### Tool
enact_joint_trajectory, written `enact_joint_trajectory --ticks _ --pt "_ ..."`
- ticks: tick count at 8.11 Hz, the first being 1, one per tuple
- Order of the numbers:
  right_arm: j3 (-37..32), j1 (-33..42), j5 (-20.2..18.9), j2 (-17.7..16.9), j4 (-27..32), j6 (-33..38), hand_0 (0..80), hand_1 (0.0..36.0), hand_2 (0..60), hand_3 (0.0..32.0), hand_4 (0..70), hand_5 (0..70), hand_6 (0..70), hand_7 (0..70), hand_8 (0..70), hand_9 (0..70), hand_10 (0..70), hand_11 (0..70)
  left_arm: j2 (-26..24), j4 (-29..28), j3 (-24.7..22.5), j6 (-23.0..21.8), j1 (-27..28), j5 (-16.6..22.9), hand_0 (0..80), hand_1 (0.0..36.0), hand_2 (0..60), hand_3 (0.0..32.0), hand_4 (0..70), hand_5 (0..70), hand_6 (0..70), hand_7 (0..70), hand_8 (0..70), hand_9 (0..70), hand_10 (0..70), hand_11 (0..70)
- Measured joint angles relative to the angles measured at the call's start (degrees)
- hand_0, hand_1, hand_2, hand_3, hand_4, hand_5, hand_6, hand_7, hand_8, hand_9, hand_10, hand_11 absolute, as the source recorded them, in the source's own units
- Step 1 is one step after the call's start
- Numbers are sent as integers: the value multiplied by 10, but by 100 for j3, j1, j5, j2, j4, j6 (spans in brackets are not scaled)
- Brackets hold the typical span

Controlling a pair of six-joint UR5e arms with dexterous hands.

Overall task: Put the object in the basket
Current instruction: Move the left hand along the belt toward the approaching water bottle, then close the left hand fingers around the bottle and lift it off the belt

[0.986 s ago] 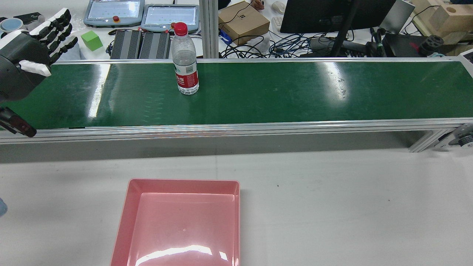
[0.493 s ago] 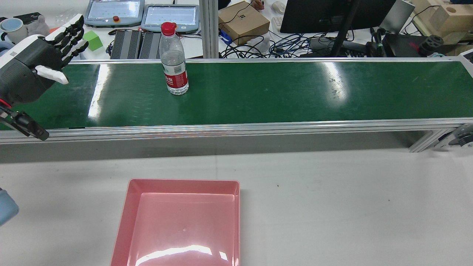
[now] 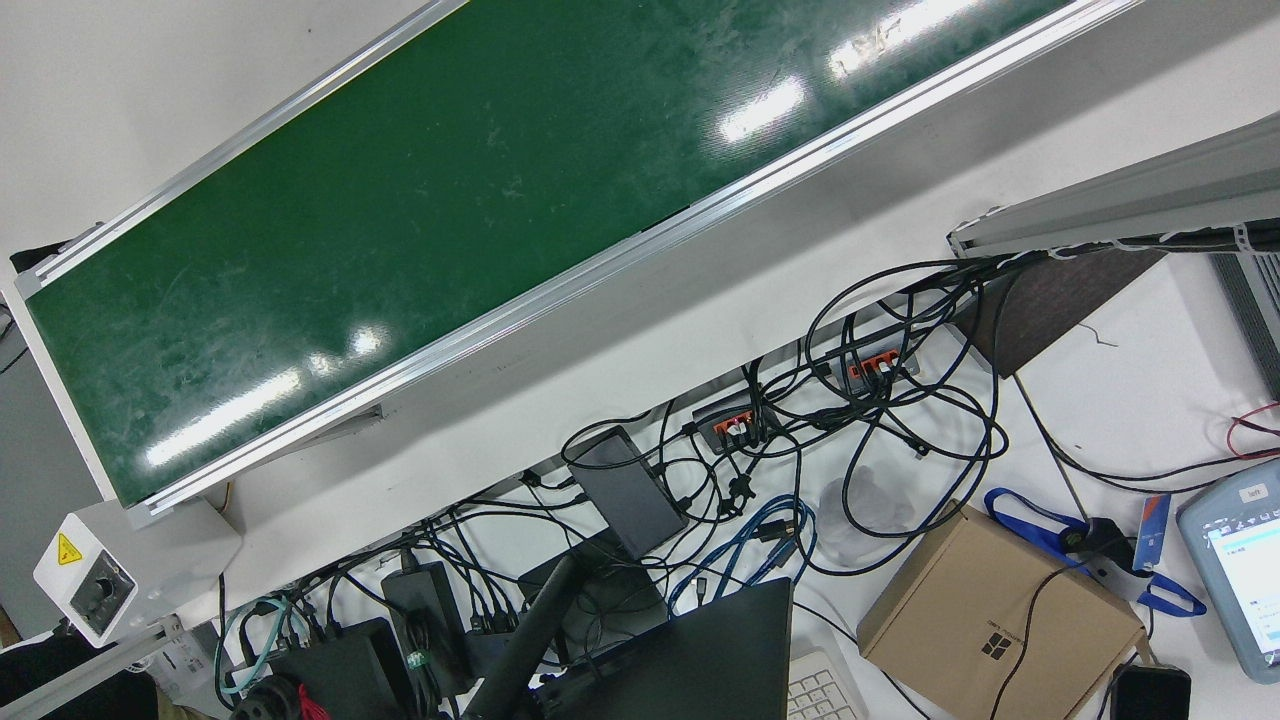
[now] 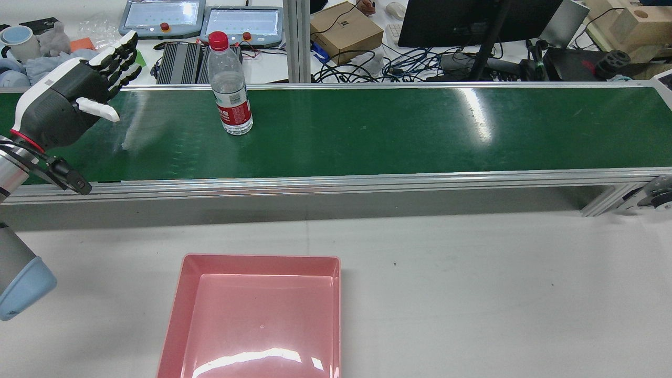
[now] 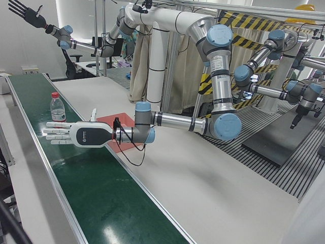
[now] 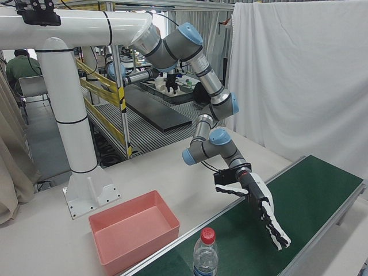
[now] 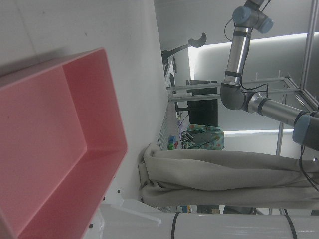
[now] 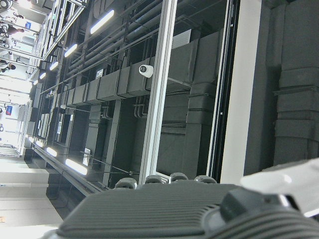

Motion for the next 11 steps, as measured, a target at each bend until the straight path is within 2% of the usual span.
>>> enact_joint_trajectory --ticks 1,4,9,11 --pt "0 0 0 0 0 0 0 0 0 0 0 0 0 0 0 0 0 0 -25 -45 80 -6 55 8 468 6 0 0 114 32 0 0 11 4 32 52" --pt "0 0 0 0 0 0 0 0 0 0 0 0 0 0 0 0 0 0 -85 -45 102 -50 202 63 470 10 0 0 120 47 0 0 10 2 30 50" --pt "0 0 0 0 0 0 0 0 0 0 0 0 0 0 0 0 0 0 -481 234 152 -296 211 74 466 7 0 0 102 45 0 0 0 0 31 51" --pt "0 0 0 0 0 0 0 0 0 0 0 0 0 0 0 0 0 0 -636 245 322 -313 200 65 467 5 0 0 104 46 0 0 1 0 31 51"
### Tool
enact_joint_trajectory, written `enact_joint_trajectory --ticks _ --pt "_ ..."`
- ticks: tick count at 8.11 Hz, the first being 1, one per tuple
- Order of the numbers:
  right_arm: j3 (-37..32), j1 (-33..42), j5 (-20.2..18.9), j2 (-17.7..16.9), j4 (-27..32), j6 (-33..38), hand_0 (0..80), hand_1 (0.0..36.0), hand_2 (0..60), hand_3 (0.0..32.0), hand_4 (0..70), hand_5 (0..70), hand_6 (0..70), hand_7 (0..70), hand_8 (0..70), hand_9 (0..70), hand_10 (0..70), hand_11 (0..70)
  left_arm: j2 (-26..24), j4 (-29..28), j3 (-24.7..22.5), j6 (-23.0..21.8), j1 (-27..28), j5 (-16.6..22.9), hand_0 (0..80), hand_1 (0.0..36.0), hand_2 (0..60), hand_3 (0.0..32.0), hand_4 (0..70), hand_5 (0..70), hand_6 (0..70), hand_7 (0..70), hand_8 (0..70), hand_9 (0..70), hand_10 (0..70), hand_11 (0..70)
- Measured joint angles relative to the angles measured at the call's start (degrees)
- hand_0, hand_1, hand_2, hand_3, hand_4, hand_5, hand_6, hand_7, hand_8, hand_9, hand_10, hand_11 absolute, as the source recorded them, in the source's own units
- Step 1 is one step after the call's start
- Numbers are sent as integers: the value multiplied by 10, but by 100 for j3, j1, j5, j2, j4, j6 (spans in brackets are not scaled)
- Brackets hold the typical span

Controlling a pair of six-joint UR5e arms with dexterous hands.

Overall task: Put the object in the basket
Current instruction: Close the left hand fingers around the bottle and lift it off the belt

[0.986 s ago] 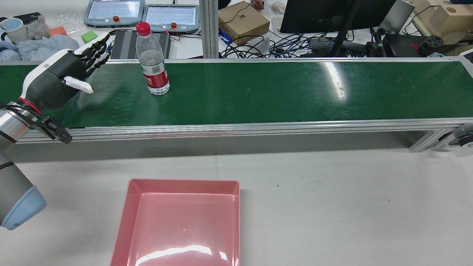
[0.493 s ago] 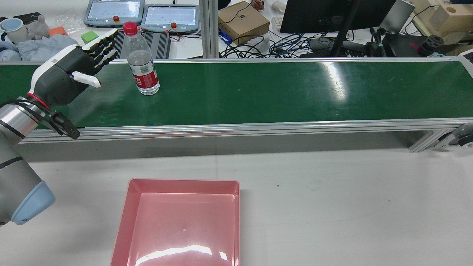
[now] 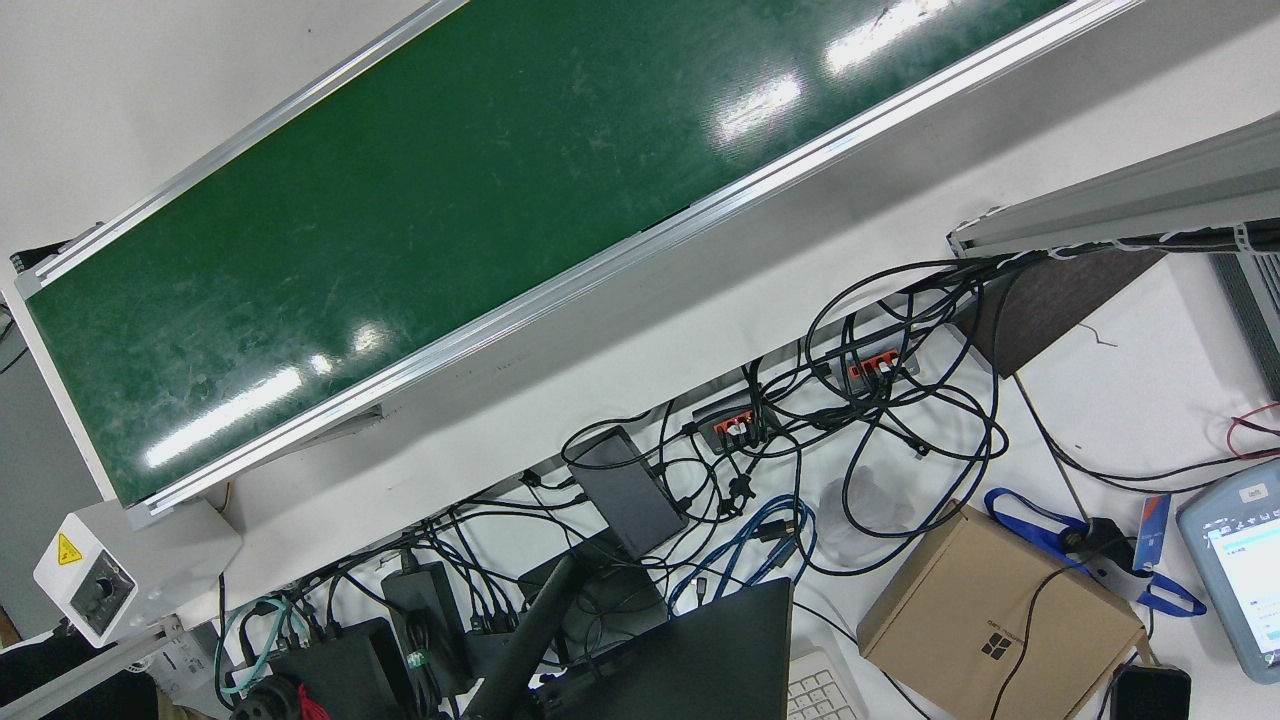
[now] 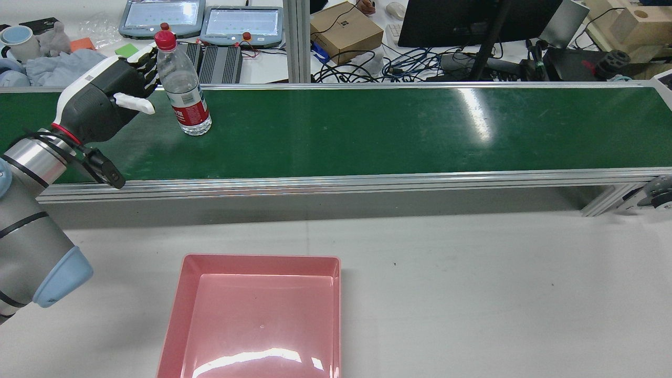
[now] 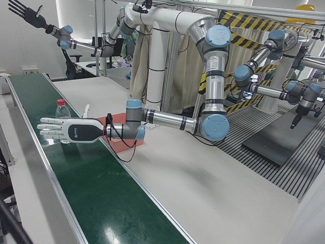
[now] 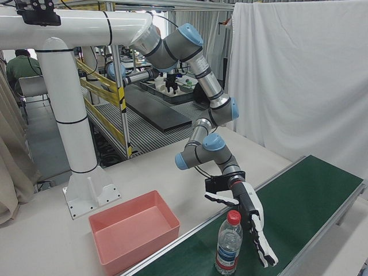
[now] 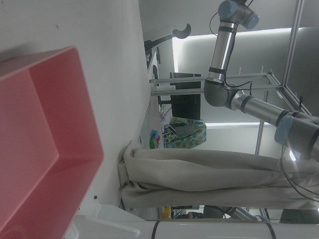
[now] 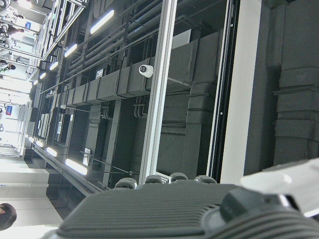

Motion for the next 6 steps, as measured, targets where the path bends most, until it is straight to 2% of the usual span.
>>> enact_joint_trajectory --ticks 3,4,5,6 --pt "0 0 0 0 0 0 0 0 0 0 0 0 0 0 0 0 0 0 -215 -9 192 -5 -27 -2 470 11 0 0 109 80 0 0 8 9 31 52" --pt "0 0 0 0 0 0 0 0 0 0 0 0 0 0 0 0 0 0 -263 6 207 -5 -35 -2 486 16 0 0 90 304 42 127 100 148 119 180" --pt "0 0 0 0 0 0 0 0 0 0 0 0 0 0 0 0 0 0 -312 83 210 -5 -37 -3 726 264 114 0 120 700 209 528 357 517 519 700" --pt "0 0 0 0 0 0 0 0 0 0 0 0 0 0 0 0 0 0 -384 274 205 -5 -44 -35 795 257 346 0 493 700 662 700 614 700 700 700"
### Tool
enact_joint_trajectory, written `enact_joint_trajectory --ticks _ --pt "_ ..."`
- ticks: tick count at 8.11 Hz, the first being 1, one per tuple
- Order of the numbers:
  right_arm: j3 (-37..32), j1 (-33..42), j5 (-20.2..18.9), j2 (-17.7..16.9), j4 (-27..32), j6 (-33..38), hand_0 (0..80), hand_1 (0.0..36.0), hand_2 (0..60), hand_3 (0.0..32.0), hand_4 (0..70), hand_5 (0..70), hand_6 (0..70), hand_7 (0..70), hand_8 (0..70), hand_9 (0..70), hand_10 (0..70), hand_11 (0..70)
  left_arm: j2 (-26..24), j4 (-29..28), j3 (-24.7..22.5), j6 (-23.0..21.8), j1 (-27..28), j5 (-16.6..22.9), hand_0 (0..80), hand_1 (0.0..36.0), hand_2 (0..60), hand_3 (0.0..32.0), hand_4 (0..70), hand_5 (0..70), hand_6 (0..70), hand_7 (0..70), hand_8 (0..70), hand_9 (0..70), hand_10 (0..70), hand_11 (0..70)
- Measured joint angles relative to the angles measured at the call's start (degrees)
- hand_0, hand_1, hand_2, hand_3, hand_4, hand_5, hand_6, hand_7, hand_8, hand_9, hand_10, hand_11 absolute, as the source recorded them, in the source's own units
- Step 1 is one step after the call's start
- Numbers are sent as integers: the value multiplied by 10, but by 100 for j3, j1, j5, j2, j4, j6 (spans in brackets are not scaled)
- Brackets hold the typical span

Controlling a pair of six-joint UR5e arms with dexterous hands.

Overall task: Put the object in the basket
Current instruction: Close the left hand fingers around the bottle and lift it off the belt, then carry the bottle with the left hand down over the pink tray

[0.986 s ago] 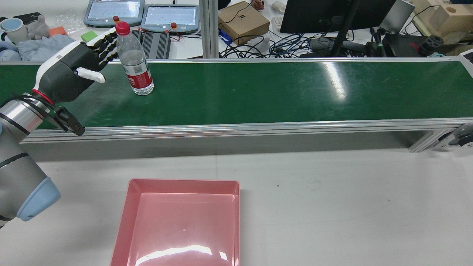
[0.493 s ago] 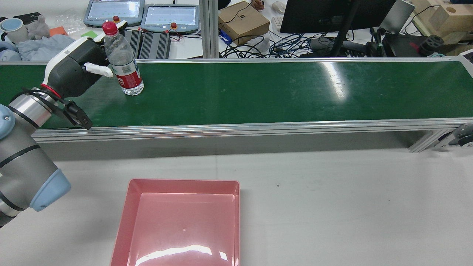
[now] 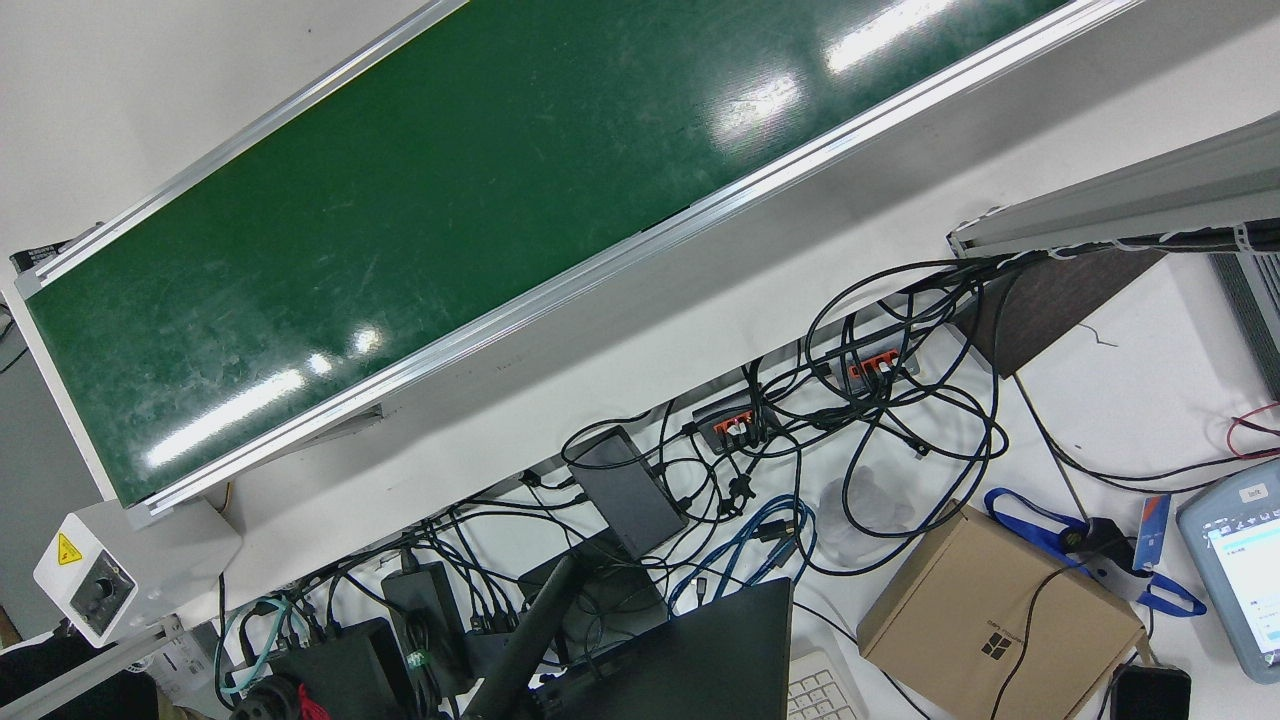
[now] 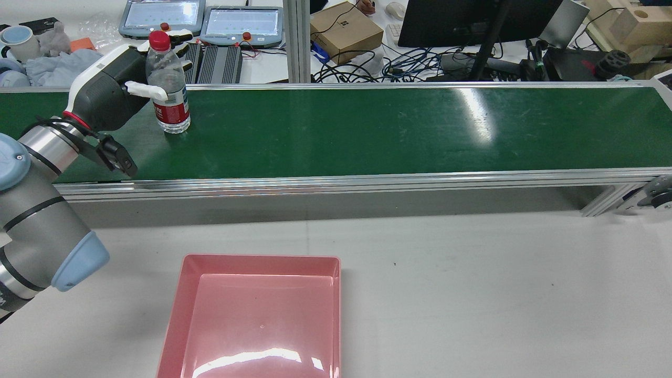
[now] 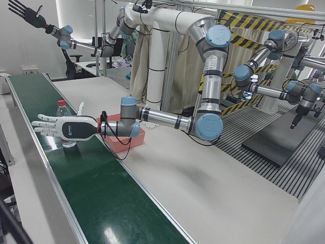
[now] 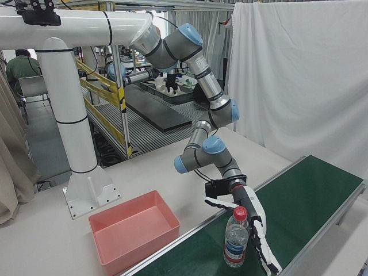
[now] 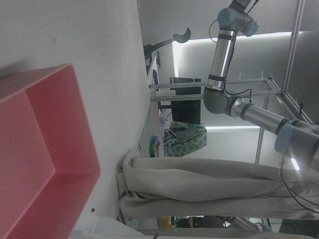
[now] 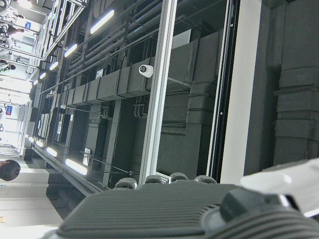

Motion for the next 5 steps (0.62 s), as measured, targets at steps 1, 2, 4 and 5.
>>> enact_joint_trajectory --ticks 1,2,4,5 --pt "0 0 0 0 0 0 0 0 0 0 0 0 0 0 0 0 0 0 -123 370 -17 -3 -3 -122 800 328 600 0 700 700 700 700 700 700 700 700" --pt "0 0 0 0 0 0 0 0 0 0 0 0 0 0 0 0 0 0 -244 823 -92 0 -8 -288 800 360 600 0 700 700 700 700 700 700 700 700" --pt "0 2 0 0 0 0 0 0 0 0 0 0 0 0 0 0 0 0 -358 1544 -340 16 -107 -478 800 356 600 0 700 700 700 700 700 700 700 700" --pt "0 2 0 0 0 0 0 0 0 0 0 0 0 0 0 0 0 0 -354 1753 -566 17 -172 -504 800 347 600 0 700 700 700 700 700 700 700 700"
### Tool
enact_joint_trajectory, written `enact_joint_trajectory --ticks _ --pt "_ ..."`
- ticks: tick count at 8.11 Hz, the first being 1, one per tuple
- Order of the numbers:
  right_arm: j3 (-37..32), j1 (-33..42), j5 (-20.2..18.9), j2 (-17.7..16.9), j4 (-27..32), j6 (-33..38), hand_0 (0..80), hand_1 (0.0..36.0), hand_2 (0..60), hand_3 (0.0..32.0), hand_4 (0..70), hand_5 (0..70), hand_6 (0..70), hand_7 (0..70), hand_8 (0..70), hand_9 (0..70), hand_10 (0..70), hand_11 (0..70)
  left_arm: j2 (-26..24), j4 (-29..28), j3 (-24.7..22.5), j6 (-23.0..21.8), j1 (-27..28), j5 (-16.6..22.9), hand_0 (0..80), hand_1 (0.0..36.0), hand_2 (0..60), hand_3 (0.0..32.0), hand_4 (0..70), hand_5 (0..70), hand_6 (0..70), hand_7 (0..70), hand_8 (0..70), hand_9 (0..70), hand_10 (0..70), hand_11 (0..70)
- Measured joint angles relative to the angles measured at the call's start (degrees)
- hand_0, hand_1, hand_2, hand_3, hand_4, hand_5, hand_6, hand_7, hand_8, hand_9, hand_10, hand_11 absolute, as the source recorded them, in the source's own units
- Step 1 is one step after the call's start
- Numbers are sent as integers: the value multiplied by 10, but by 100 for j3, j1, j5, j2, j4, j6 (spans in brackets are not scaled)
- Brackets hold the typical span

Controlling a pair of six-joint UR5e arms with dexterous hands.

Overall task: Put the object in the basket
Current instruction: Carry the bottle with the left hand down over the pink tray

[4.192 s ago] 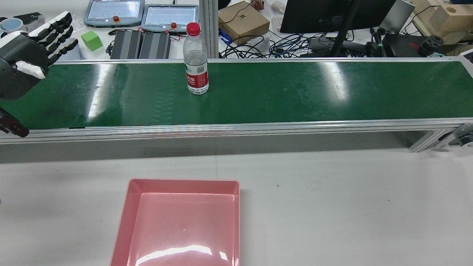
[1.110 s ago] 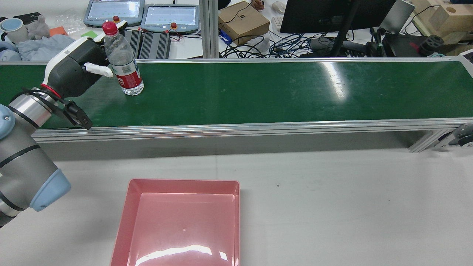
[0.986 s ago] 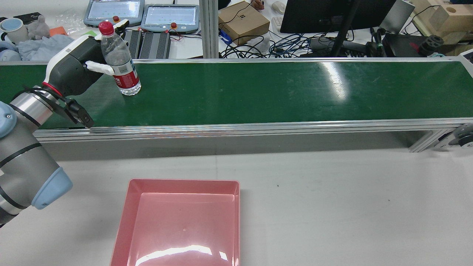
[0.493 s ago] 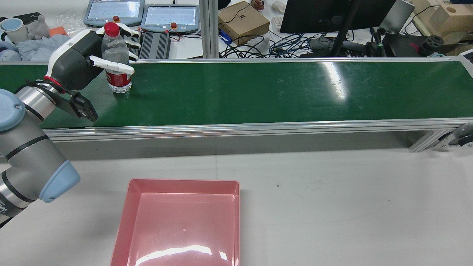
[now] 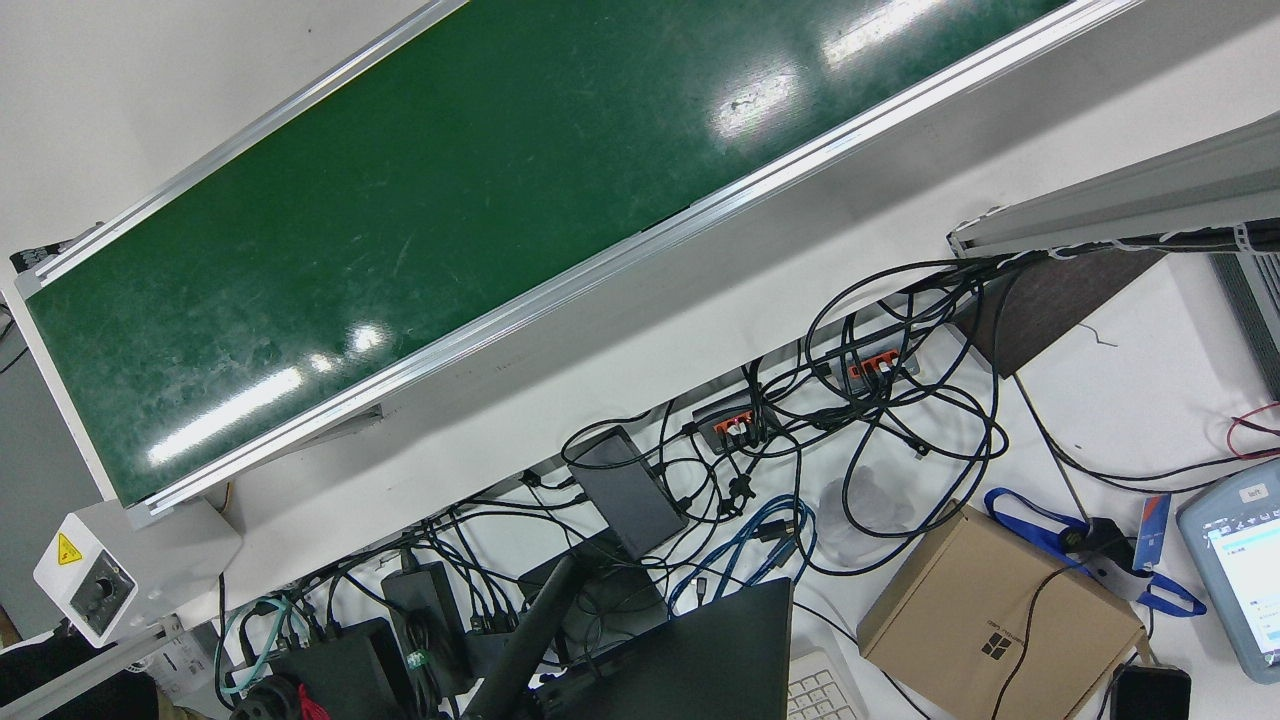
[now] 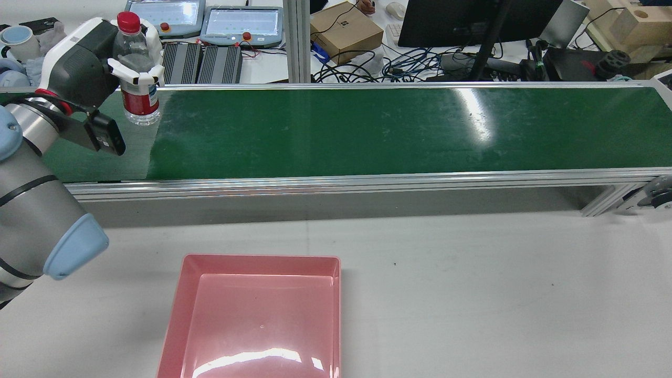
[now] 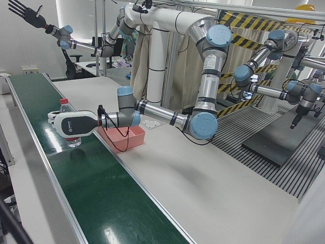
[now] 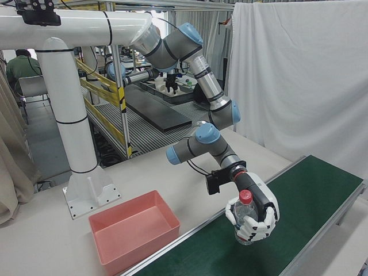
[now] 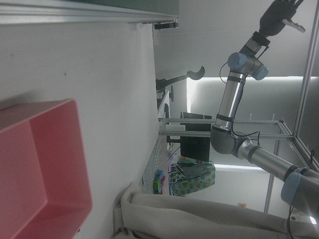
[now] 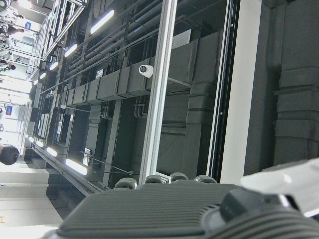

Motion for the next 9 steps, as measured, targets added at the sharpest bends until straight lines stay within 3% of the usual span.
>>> enact_joint_trajectory --ticks 2,3,4,5,8,9 --pt "0 2 0 0 0 0 0 0 0 0 0 0 0 0 0 0 0 0 60 276 -606 10 -16 13 800 299 600 0 700 700 700 700 700 700 700 700" --pt "0 0 0 0 0 0 0 0 0 0 0 0 0 0 0 0 0 0 83 427 -947 24 62 71 797 275 586 0 664 700 700 700 700 700 700 700" --pt "0 -2 0 0 0 0 0 0 0 0 0 0 0 0 0 0 0 0 117 541 -1272 39 241 221 788 263 533 0 627 700 700 697 700 700 700 700" --pt "0 -2 0 0 0 0 0 0 0 0 0 0 0 0 0 0 0 0 188 596 -1567 47 514 331 795 265 510 0 599 700 700 679 700 700 700 700" --pt "0 -2 0 0 0 0 0 0 0 0 0 0 0 0 0 0 0 0 521 633 -2398 98 1470 404 800 283 502 0 603 700 700 657 700 700 700 700" --pt "0 -2 0 0 0 0 0 0 0 0 0 0 0 0 0 0 0 0 566 678 -2620 176 1763 398 800 275 487 0 557 700 700 643 700 700 700 700"
